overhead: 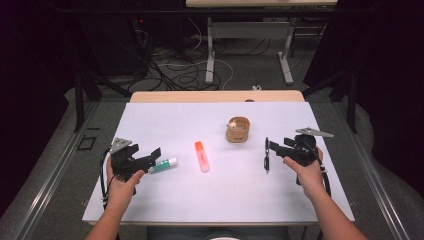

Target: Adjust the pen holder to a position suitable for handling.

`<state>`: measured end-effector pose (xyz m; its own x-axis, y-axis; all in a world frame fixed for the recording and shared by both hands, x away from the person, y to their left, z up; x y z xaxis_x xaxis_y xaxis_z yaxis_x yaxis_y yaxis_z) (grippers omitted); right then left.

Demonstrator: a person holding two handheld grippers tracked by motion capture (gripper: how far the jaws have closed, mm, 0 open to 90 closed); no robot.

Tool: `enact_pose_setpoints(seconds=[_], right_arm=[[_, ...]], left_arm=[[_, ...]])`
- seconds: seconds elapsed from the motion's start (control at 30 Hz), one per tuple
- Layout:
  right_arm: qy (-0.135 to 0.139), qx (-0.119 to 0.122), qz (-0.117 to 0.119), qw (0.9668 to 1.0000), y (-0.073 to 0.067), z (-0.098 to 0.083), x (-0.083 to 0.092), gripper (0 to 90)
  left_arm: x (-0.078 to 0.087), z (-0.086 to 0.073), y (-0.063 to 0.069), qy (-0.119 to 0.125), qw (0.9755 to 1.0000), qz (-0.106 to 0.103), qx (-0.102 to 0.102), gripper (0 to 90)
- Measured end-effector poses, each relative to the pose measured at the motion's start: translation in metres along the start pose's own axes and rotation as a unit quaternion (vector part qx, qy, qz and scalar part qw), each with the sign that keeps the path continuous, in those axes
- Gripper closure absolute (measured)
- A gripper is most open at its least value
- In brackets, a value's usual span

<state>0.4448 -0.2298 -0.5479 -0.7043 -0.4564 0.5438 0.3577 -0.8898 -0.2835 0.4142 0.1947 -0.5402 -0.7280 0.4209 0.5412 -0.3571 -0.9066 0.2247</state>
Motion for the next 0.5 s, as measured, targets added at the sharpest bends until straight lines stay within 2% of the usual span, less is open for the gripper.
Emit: enact_pose_setpoints(seconds=[0.1,0.2,0.33,0.5], right_arm=[[0.0,-0.013,0.015,0.9998,-0.005,0.004,-0.002,32.1],[-0.005,-0.011,0.029,0.9995,-0.01,0.008,-0.007,33.2],[-0.008,0.008,0.022,0.9997,-0.013,0.016,-0.01,34.7],[-0.02,0.014,0.011,0.9996,-0.017,0.027,-0.013,34.7]], left_arm=[[0.002,0.0,0.0,0.002,1.0,0.007,-0.005,9.3],[0.002,0.0,0.001,0.004,1.0,0.004,-0.005,8.7],[0.001,0.0,0.0,0.002,0.9999,0.007,-0.01,7.4],[0.0,-0.001,0.0,0.003,0.9998,0.011,-0.017,0.9]])
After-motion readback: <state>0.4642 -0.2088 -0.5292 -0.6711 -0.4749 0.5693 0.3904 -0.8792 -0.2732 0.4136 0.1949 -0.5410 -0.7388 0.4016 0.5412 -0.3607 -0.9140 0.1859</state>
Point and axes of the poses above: each handheld gripper's, and its own axes: x roughly backward along the jaws, z roughly out of its top, y roughly to its right, the point moved 10 cm from there along -x, roughly forward along the jaws, and after that the axes turned 4 degrees about -y, right-handed, at the moved point
